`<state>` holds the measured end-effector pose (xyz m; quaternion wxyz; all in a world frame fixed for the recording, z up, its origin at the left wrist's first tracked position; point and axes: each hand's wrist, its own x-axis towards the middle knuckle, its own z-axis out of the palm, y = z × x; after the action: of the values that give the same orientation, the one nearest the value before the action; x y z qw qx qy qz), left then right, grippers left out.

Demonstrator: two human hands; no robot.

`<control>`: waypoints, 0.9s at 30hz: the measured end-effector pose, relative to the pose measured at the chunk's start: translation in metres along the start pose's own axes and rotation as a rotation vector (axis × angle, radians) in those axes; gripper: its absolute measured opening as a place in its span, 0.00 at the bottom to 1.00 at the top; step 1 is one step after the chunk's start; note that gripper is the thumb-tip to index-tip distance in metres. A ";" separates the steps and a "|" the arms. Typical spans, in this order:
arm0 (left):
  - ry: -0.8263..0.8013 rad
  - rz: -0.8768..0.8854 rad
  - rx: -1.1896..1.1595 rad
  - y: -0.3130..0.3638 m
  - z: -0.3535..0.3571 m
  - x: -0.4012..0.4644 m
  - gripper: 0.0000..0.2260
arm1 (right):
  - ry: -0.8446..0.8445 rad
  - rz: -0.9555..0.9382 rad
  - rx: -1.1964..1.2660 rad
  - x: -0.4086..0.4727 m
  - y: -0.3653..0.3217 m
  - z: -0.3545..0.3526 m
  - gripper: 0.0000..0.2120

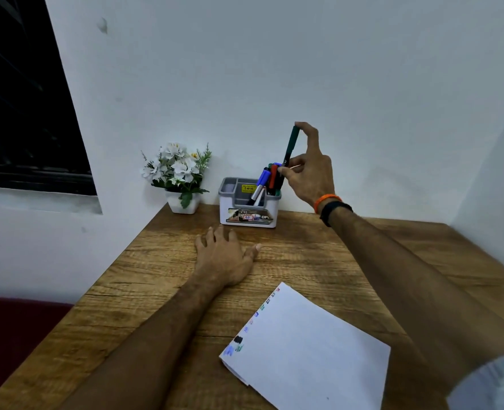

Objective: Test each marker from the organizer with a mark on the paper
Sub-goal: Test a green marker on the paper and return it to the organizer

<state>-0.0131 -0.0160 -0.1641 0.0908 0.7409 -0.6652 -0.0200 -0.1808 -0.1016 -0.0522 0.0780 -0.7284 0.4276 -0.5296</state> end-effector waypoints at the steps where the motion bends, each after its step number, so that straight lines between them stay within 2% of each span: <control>1: -0.002 0.000 0.002 0.000 0.000 0.000 0.38 | -0.007 0.002 -0.008 0.000 0.001 0.003 0.44; 6: -0.012 0.001 0.010 0.000 -0.001 0.000 0.38 | -0.093 0.027 -0.068 -0.003 0.010 0.016 0.42; 13: 0.001 0.008 0.009 -0.001 0.000 0.000 0.38 | -0.220 0.041 -0.196 -0.015 0.024 0.023 0.27; 20: 0.002 0.011 0.016 0.000 -0.001 -0.002 0.37 | -0.269 0.053 -0.182 -0.019 0.024 0.020 0.30; 25: 0.000 0.009 -0.005 0.000 -0.002 -0.002 0.37 | -0.243 0.040 -0.195 -0.026 0.012 0.003 0.38; 27: 0.004 0.004 -0.016 0.000 -0.003 -0.001 0.37 | -0.238 0.016 -0.185 -0.036 0.005 -0.008 0.35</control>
<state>-0.0131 -0.0144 -0.1616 0.0983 0.7389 -0.6662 -0.0237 -0.1926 -0.0766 -0.0765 0.0648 -0.7868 0.4679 -0.3973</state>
